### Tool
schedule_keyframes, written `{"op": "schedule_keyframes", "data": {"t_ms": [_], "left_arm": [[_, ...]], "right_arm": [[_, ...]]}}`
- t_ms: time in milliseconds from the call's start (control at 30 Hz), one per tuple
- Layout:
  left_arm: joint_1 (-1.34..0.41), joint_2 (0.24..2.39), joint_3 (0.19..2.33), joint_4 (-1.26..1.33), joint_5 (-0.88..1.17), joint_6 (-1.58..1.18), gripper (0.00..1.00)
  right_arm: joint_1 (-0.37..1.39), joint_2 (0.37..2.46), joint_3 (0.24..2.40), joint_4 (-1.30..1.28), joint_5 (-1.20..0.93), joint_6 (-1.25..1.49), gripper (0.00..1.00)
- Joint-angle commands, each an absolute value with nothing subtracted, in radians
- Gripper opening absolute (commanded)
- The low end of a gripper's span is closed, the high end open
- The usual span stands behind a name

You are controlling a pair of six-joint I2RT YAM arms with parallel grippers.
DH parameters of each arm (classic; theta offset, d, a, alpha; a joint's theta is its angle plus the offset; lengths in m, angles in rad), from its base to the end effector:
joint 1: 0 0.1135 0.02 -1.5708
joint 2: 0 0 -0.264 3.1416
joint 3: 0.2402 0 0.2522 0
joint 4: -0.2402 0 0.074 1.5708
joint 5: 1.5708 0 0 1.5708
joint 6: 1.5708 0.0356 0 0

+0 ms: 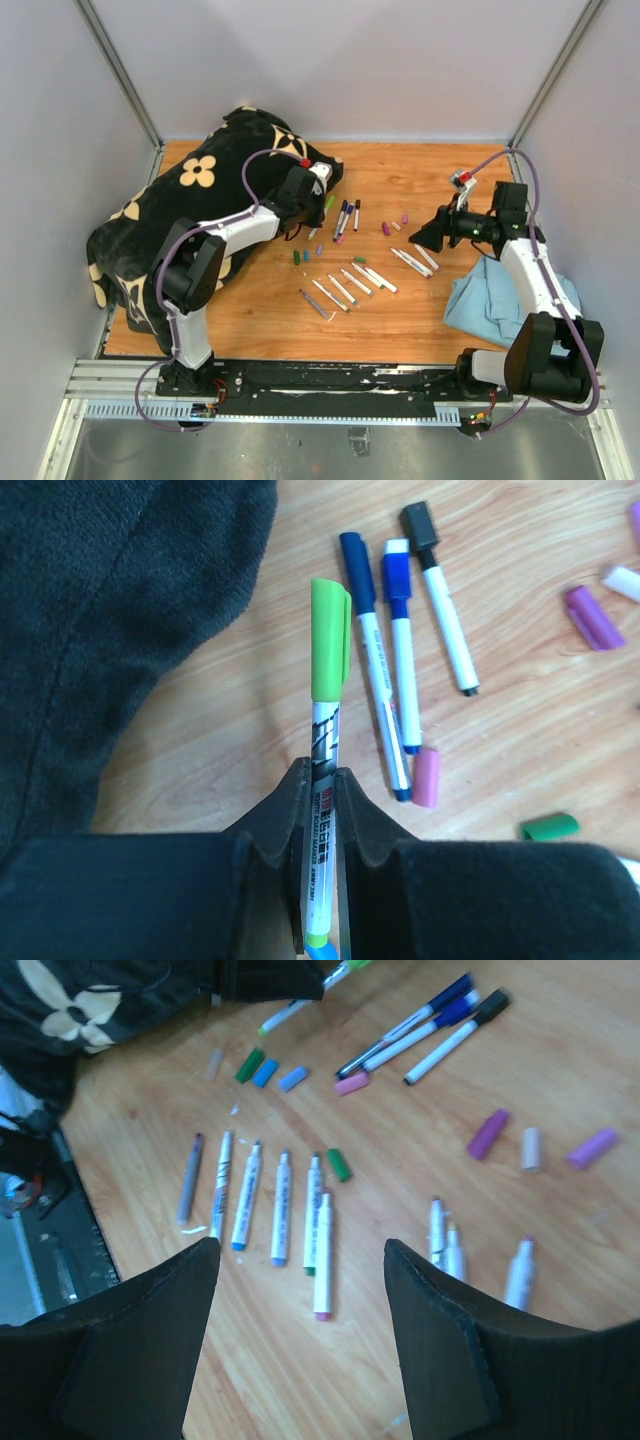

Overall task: Open the pen caps
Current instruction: Pick up the pen from the center of the board.

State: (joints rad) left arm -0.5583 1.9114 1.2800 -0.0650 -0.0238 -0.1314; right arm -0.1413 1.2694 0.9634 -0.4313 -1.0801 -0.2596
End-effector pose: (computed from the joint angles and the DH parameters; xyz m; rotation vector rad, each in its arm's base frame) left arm 0.3613 -0.2246 0.1959 0.4725 2.2402 -0.3361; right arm 0.2623 -0.0056 0.2880 -0.6329 1.9193 0.9754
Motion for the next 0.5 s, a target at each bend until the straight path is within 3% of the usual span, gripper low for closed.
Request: {"op": "schedule_keyframes", "data": {"t_ms": [0,133,267,467], "left_arm": [[-0.552,1.798,1.183,0.095,0.074,-0.19,0.0],[-0.552,1.694,1.038,0.299,0.239,-0.301,0.0],[-0.554,1.645,0.892,0.6,0.41,-0.507,0.0],[-0.617,1.646,0.739,1.002,0.386,-0.75,0.0]], "right_arm": [[-0.065,1.257,0.79,0.023,-1.174,0.066,0.68],[0.018,1.261,0.688,0.369,-1.152,0.228,0.7],[0.095,1.286,0.601,0.634,-1.094,0.356,0.8],[0.148,1.372,0.57,0.767,-1.047,0.495,0.83]]}}
